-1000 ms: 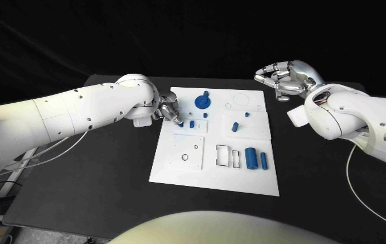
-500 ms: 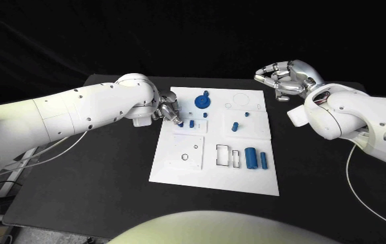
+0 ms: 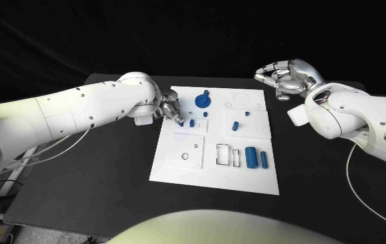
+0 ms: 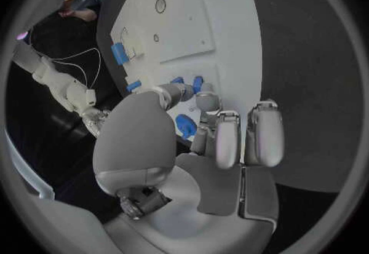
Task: Assemble the parts on the task board
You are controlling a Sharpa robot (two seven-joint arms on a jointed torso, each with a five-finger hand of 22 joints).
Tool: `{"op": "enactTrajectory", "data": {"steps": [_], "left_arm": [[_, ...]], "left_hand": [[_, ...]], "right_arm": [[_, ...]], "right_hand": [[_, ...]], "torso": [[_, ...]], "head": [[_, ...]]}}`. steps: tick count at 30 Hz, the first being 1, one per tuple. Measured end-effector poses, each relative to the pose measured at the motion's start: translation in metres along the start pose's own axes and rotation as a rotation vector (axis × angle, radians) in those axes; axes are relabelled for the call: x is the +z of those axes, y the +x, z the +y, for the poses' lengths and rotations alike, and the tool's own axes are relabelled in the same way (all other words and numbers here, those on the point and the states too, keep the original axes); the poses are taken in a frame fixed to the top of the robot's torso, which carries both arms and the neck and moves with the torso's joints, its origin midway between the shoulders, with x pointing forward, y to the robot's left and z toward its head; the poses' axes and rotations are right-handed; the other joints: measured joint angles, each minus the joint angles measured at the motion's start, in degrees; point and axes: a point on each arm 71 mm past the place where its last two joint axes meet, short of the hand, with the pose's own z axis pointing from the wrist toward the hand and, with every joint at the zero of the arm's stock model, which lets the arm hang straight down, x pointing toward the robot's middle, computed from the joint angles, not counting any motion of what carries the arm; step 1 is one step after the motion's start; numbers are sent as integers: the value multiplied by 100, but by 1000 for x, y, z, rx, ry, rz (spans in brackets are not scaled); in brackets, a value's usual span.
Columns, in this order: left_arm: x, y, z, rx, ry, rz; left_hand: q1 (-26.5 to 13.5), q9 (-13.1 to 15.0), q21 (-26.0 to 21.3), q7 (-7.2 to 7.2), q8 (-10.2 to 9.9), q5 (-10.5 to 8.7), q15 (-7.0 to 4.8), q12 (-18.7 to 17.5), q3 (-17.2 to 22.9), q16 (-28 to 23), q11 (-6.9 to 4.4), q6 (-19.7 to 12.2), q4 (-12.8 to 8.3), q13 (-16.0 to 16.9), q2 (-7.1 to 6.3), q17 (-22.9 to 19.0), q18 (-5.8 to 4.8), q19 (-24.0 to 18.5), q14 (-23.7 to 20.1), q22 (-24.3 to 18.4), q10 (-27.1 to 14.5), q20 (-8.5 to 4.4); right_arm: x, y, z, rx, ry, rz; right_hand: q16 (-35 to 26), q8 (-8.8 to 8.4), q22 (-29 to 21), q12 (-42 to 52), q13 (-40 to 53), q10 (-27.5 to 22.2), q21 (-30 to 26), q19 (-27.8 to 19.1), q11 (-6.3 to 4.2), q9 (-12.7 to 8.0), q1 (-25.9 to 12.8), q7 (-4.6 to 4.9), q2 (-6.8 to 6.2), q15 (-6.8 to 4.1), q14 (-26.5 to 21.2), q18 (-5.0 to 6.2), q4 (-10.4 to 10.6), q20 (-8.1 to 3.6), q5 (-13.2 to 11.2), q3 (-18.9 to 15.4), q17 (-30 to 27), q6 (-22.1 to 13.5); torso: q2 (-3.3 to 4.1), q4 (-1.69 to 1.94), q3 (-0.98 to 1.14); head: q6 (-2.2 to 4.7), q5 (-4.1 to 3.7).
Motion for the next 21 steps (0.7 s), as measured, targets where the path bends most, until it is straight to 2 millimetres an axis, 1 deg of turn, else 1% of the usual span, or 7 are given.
{"op": "enactTrajectory", "data": {"steps": [4,15,21], "left_arm": [[1,0,-1,2,-1,0],[3,-1,-5,4,1,4],[3,-1,-5,3,-2,8]], "left_hand": [[0,-11,0,0,1,38,0,0,0,0,1,0,0,11,0,0,0,0,0,0,1,0],[-2,3,0,20,25,50,1,0,0,0,12,20,0,15,-2,0,0,0,0,-1,11,0],[-3,8,0,1,33,84,1,23,0,0,-7,41,0,46,-3,0,0,0,0,-1,34,0]], "right_arm": [[0,0,0,0,0,0],[0,0,0,0,0,0],[0,0,-1,0,1,-1]], "right_hand": [[0,0,0,0,0,0,0,0,0,0,0,0,0,0,0,0,0,0,0,0,0,0],[0,14,4,0,-7,0,0,0,0,-6,0,0,0,0,0,0,-5,0,0,-13,-1,0],[0,25,4,0,-14,0,0,0,0,-18,0,0,0,0,0,0,2,0,0,-35,-1,0]], "torso": [[-2,0,3],[2,3,3],[4,0,0]], "head": [[-4,3],[-3,-8],[-14,-15]]}}
